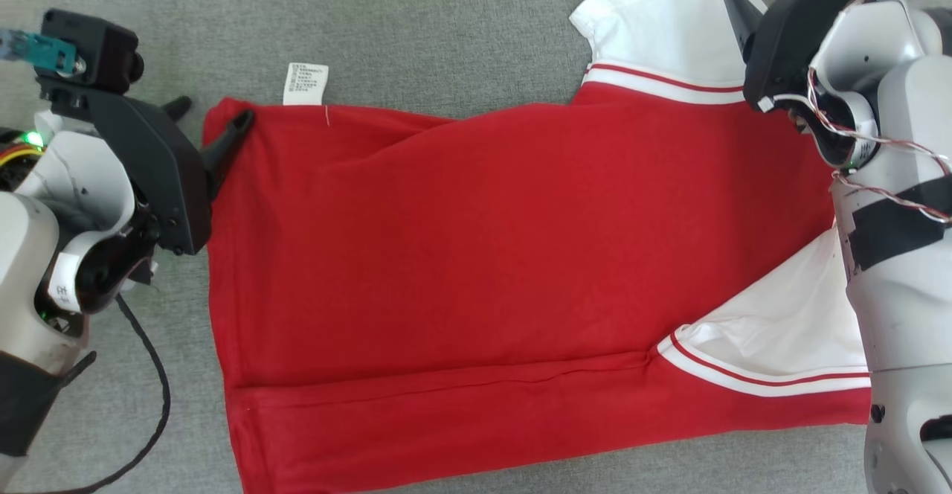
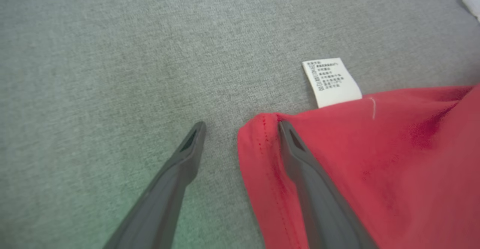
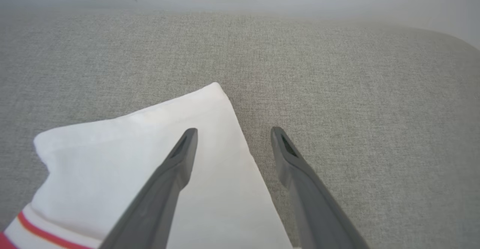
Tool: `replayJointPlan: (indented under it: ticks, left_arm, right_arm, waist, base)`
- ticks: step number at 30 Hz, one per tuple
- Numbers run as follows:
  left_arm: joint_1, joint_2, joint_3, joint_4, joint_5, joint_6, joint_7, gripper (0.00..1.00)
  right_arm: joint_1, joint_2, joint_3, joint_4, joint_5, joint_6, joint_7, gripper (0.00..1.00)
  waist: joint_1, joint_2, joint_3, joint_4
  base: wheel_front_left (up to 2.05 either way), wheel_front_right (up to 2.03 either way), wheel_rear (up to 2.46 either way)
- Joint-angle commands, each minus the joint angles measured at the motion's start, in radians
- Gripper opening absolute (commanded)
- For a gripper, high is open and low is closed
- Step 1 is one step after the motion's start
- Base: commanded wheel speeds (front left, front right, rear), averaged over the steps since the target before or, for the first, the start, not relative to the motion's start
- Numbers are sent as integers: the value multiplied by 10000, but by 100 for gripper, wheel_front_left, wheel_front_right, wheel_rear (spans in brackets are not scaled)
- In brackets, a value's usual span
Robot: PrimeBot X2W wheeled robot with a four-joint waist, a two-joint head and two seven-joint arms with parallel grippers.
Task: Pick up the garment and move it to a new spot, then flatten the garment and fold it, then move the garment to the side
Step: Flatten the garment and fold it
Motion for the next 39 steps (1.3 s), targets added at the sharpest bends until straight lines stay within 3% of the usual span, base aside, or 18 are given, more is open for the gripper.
replayJointPlan:
  ticks: [1, 2, 3, 4, 20, 21, 23, 24, 29, 34, 39]
  left_arm:
    - [30, 36, -169, 248, 100, 95, 186, 100]
    - [-8, 70, -227, 303, 147, 99, 267, 45]
    - [-17, 93, -275, 350, 174, 91, 346, 19]
    - [8, 104, -317, 374, 155, 63, 431, 0]
    - [73, -290, -548, -136, -112, 15, 564, 0]
    - [71, -329, -557, -120, -128, 10, 553, 0]
    - [60, -402, -581, -79, -162, -18, 510, 0]
    - [63, -454, -538, -63, -217, -30, 432, 0]
    - [-80, -641, -381, 200, -22, 33, -97, 0]
    - [-371, -682, -159, 684, 494, 469, -882, 0]
    - [-454, -852, -92, 1020, 751, 627, -1582, 0]
  right_arm:
    - [-140, -7, 99, 107, -126, -20, -18, 100]
    - [-201, -22, 140, 152, -140, -20, 9, 100]
    - [-276, -46, 189, 225, -167, -20, 44, 100]
    - [-349, -74, 240, 288, -179, -20, 97, 100]
    - [-1465, -355, 781, 1584, -388, -20, 252, 100]
    - [-1502, -321, 816, 1728, -347, -20, 337, 96]
    - [-1595, -297, 892, 1923, -285, -20, 442, 6]
    - [-1624, -337, 824, 2017, -305, -20, 413, 0]
    - [-1760, -364, 257, 2159, -745, -20, -200, 0]
    - [-1881, -65, -341, 2160, -1218, -20, -1446, 0]
    - [-1720, 76, -464, 2379, -1379, -20, -2319, 0]
  waist:
    - [0, -1, 101, -64]
    - [0, -1, 130, -67]
    - [0, -1, 149, -66]
    - [0, -1, 167, -57]
    - [0, -1, 458, 349]
    - [0, -1, 470, 367]
    - [0, -1, 494, 403]
    - [0, -1, 504, 419]
    - [0, -1, 453, 463]
    - [0, -1, 332, 434]
    - [0, -1, 34, 413]
  base:
    - [0, 0, 0]
    - [0, 0, 0]
    - [0, 0, 0]
    - [0, 0, 0]
    - [0, 0, 0]
    - [0, 0, 0]
    - [0, 0, 0]
    - [0, 0, 0]
    - [0, 0, 0]
    - [0, 0, 0]
    - [0, 0, 0]
